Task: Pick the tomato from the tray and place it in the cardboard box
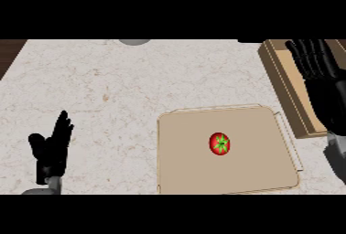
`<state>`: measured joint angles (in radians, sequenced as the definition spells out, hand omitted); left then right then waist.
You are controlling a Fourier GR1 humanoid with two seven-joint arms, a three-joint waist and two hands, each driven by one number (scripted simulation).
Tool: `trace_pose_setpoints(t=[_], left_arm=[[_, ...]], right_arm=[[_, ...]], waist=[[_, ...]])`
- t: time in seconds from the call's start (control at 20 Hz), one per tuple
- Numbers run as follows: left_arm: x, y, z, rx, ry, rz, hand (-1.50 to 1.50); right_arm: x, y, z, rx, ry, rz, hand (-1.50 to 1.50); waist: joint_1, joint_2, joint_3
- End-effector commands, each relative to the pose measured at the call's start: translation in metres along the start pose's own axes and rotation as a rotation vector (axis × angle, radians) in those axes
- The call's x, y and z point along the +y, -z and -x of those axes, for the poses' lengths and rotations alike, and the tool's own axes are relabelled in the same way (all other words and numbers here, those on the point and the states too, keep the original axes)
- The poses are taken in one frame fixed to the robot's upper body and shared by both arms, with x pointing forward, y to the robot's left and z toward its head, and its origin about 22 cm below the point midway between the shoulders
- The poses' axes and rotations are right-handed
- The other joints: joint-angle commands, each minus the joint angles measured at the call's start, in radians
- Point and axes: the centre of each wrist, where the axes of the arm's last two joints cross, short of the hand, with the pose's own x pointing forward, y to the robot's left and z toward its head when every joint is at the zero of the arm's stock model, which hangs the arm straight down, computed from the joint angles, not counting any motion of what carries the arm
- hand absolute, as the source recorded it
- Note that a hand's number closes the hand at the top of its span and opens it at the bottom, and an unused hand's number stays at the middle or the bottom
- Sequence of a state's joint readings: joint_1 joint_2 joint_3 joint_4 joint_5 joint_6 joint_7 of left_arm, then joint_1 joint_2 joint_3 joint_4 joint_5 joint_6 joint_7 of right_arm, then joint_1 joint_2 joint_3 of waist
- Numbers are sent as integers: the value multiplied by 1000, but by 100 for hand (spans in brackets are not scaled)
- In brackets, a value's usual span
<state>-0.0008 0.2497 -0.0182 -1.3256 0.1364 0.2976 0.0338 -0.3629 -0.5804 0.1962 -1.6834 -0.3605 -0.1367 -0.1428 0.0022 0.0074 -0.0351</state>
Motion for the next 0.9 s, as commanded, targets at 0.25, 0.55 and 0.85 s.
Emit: trace_pose_setpoints(t=[0.25, 0.55, 0.85], left_arm=[[-8, 8, -75, -273, -130, 117, 0], [-21, -6, -99, -227, -176, 226, 0], [-29, -14, -99, -208, -187, 213, 0]], right_arm=[[-57, -96, 75, 205, 152, 524, 150], [-62, -181, 129, 259, -270, 457, -150], [-75, -155, 97, 251, -409, 177, -150]], waist=[[-43, -14, 45], [2, -7, 39], [-5, -12, 34]])
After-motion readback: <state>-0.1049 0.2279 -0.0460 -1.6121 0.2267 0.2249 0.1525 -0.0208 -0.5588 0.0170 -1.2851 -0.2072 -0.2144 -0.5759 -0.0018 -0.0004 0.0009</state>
